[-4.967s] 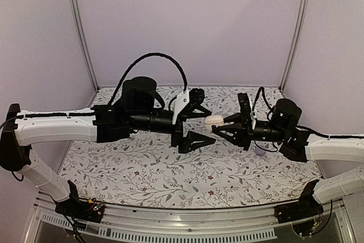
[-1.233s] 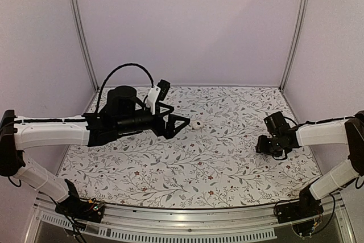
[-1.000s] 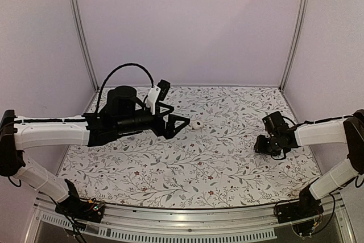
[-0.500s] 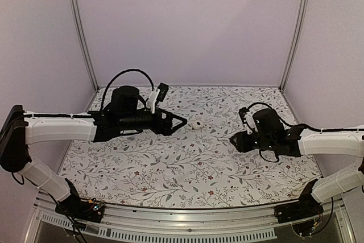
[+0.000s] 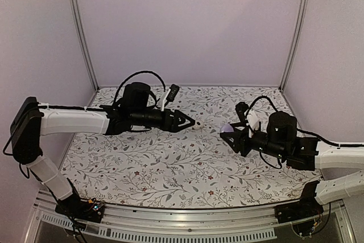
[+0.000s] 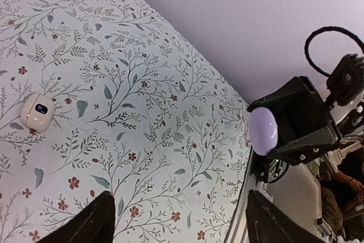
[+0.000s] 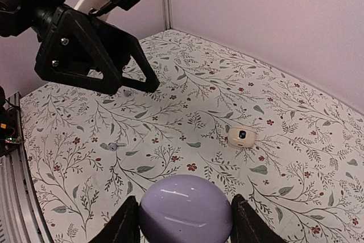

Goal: Insert the wireless bluetooth earbuds into the charging case
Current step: Pick up the charging case from the center of the board, then pass from the right arm to the left

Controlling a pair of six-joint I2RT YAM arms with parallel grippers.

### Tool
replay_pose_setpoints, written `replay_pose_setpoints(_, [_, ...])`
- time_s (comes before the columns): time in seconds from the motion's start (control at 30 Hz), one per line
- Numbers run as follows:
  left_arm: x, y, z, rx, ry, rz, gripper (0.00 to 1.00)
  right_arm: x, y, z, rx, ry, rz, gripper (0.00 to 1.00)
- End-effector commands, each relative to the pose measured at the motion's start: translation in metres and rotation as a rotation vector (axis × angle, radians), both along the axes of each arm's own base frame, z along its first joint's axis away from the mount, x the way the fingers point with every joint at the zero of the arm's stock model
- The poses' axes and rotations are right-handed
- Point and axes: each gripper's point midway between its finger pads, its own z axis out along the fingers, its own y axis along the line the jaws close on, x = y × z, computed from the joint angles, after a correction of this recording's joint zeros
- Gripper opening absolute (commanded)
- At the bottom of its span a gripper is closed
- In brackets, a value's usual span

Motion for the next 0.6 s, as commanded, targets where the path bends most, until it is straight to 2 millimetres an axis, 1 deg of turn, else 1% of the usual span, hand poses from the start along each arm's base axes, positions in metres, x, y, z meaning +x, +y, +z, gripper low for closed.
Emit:
replay_pose_setpoints(0.0, [-0.013, -0.015, 0.014, -0.027, -0.011, -0.066, 0.78, -0.014, 0.008, 0.02, -0.013, -0.146, 0.041, 0.48])
replay_pose_setpoints(0.1, [-0.019, -0.02, 0.018, -0.014, -0.04, -0.085, 0.77, -0.024, 0.015, 0.02, -0.065, -0.206, 0.057, 0.47])
replay_pose_setpoints(0.2, [-0.027, -0.026, 0.024, 0.005, -0.088, -0.109, 0.76, -0.03, 0.023, 0.017, -0.121, -0.252, 0.066, 0.47])
replay_pose_setpoints(0.37, [-0.042, -0.032, 0.031, 0.01, -0.137, -0.146, 0.75, -0.039, 0.032, 0.018, -0.175, -0.315, 0.083, 0.47])
replay_pose_setpoints(0.5, [-0.049, -0.034, 0.038, 0.001, -0.163, -0.165, 0.75, -0.042, 0.034, 0.022, -0.206, -0.36, 0.072, 0.47])
replay_pose_setpoints(0.57, [-0.053, -0.037, 0.037, -0.001, -0.161, -0.181, 0.74, -0.042, 0.034, 0.022, -0.215, -0.37, 0.071, 0.47])
